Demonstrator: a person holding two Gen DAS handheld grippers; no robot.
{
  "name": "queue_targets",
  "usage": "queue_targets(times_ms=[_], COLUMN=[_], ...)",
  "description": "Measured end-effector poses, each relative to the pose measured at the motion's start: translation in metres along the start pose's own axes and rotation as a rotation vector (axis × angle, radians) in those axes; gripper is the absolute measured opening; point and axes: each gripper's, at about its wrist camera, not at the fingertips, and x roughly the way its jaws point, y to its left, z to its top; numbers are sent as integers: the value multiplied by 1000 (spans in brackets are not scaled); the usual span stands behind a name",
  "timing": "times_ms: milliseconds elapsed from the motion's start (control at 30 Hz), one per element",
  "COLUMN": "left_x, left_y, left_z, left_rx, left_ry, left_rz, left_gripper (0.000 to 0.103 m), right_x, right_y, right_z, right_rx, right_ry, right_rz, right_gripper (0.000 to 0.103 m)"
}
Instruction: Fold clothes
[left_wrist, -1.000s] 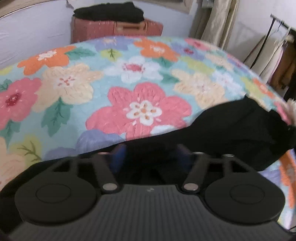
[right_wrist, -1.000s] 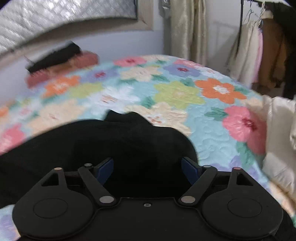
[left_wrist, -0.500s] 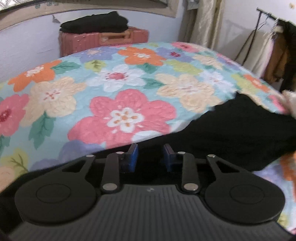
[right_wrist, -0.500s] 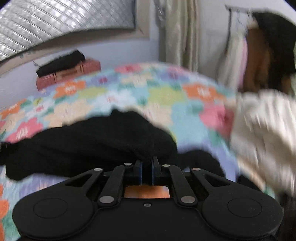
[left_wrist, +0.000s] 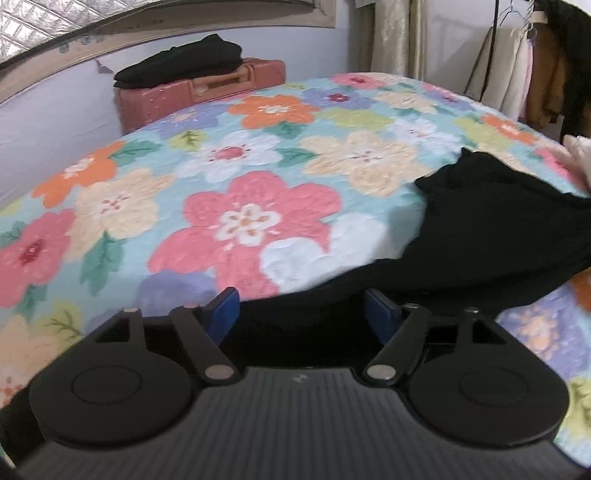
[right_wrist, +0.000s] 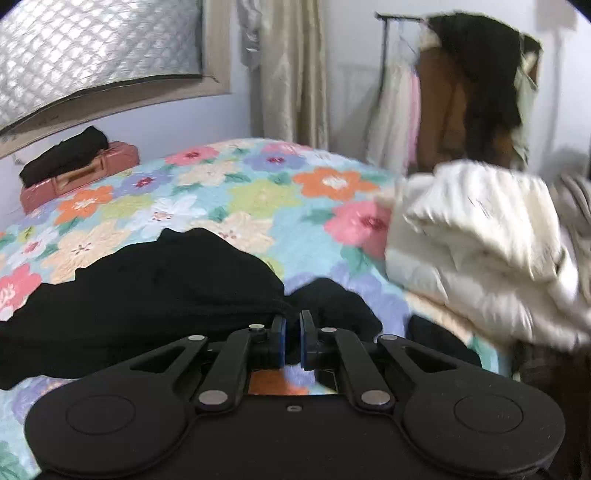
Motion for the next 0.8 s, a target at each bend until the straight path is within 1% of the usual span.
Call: queue_targets(times_ms=[33, 67, 133, 167, 200, 233, 267, 333, 367, 400, 433, 467, 500, 567, 633, 667, 700, 733, 767, 800], left_x=[3, 6, 14, 16, 16, 17, 17, 9, 3, -2, -3, -3, 1, 16, 29, 33, 36, 37, 36, 35], left_y=[2, 4, 3, 2, 1, 2, 5, 20, 29, 37, 45, 54, 60, 65, 63, 59, 55, 50, 44, 39], left_z=[-1, -3, -7, -9, -9, -6, -1, 14, 20, 25, 27, 28, 27, 20, 14, 12, 11, 12, 13, 14], left_rx=[5, 12, 31, 34, 29, 14, -17, -141, -202, -259, -311, -360, -394, -403, -380, -361, -335, -302, -266, -233], left_ry=[10, 23, 55, 47, 31, 27, 28, -26, -62, -90, -99, -99, -88, -29, 20, 36, 47, 51, 50, 55], left_rz=[-22, -55, -93, -86, -71, -73, -90, -113, -120, -109, -103, -102, -100, -62, -39, -38, -31, -21, -14, -14], left_gripper=[91, 94, 93, 81, 62, 19, 8, 7, 4, 4, 4, 4, 4, 4, 4, 4, 5, 5, 10, 14], right_x=[6, 10, 22, 27, 31, 34, 35, 38, 36, 35, 34, 37, 42, 54, 58, 59, 61, 63, 64, 63], right_y=[0, 1, 2, 3, 6, 10, 12, 14, 11, 8, 4, 4, 3, 10, 19, 23, 29, 36, 47, 59], right_z=[1, 1, 5, 8, 11, 16, 26, 50, 63, 76, 89, 98, 106, 104, 81, 67, 57, 48, 42, 37], right_rx=[-4, -1, 6, 5, -3, -16, -24, -22, 32, 96, 161, 203, 239, 188, 109, 78, 41, 2, -70, -150], right_ry=[-1, 4, 20, 19, 9, -9, -50, -151, -225, -303, -381, -386, -373, -310, -239, -187, -120, -48, 5, 30], right_rz=[10, 28, 73, 91, 110, 135, 168, 234, 272, 312, 352, 365, 372, 332, 258, 262, 299, 344, 403, 454], right_gripper=[6, 6, 6, 6, 6, 6, 6, 6, 5, 5, 6, 12, 19, 21, 23, 26, 29, 30, 32, 36])
